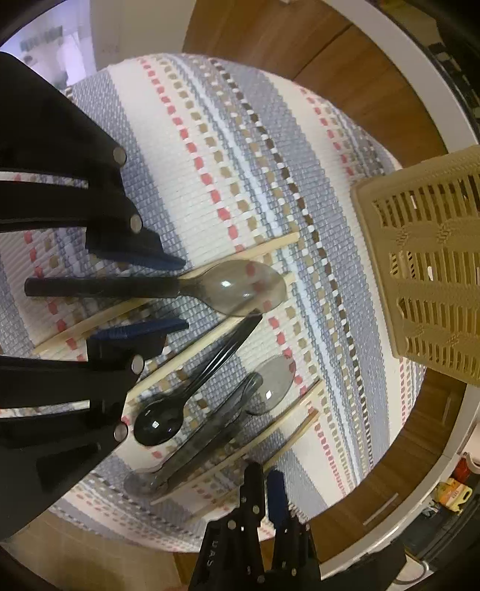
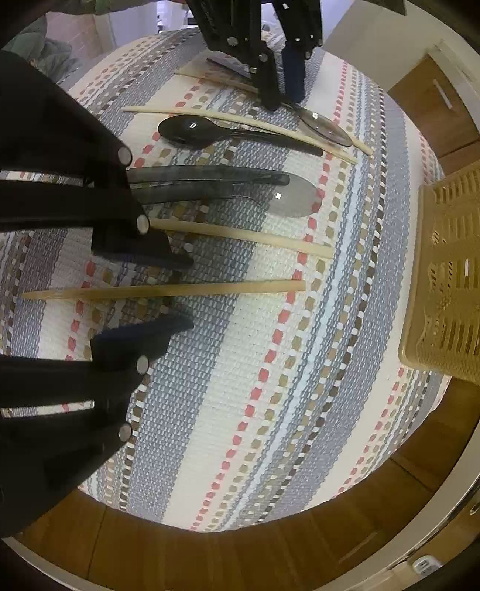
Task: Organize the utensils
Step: 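Return to the table and grasp a clear spoon with the left gripper, then grasp a wooden chopstick upright with the right gripper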
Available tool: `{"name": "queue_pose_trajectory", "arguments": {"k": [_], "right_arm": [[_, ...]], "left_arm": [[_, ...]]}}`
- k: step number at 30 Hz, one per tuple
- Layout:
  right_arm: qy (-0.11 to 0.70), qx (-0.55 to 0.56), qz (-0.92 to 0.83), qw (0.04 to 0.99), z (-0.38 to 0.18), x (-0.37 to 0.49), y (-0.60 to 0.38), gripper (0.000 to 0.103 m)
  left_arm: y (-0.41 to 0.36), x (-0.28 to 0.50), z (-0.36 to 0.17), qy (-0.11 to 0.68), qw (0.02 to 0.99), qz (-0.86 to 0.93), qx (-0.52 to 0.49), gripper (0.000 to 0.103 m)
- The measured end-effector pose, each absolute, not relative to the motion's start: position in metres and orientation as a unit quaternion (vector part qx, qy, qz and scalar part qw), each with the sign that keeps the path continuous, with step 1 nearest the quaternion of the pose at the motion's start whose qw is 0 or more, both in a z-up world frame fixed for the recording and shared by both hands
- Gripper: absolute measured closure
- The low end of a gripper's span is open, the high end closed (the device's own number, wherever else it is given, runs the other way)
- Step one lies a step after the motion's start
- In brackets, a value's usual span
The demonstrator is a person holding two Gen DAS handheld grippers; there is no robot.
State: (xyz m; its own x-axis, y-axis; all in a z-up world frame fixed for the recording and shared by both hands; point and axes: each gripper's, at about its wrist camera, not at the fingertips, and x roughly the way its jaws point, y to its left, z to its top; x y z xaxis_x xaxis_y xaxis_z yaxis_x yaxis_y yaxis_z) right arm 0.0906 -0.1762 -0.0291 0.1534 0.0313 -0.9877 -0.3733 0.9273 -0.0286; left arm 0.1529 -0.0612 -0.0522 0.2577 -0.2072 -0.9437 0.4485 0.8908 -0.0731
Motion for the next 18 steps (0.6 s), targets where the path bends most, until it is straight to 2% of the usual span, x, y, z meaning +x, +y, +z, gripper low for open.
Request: {"name": "queue_pose_trajectory", "arguments": {"k": [1,6,18], "right_arm": [[0.637,-0.138,0.137,0.746,-0.029,0.091,-0.173,0.09],[0.635,-0.136,0.143,0.747,-0.029,0.088,-0.161,0.098],[0.63,-0.079,0.12,0.763,-0.015,0.098,-0.197,0.098]], "left_arm": [[-0.062,0.154,-0.053,0.572,0.787,-0.204,0.107,0.092],[-0.053,0.162,-0.052,0.569,0.793,-0.208,0.059,0.093],[-0.015,0.168,-0.038,0.547,0.81,-0.208,-0.039,0.093]]}}
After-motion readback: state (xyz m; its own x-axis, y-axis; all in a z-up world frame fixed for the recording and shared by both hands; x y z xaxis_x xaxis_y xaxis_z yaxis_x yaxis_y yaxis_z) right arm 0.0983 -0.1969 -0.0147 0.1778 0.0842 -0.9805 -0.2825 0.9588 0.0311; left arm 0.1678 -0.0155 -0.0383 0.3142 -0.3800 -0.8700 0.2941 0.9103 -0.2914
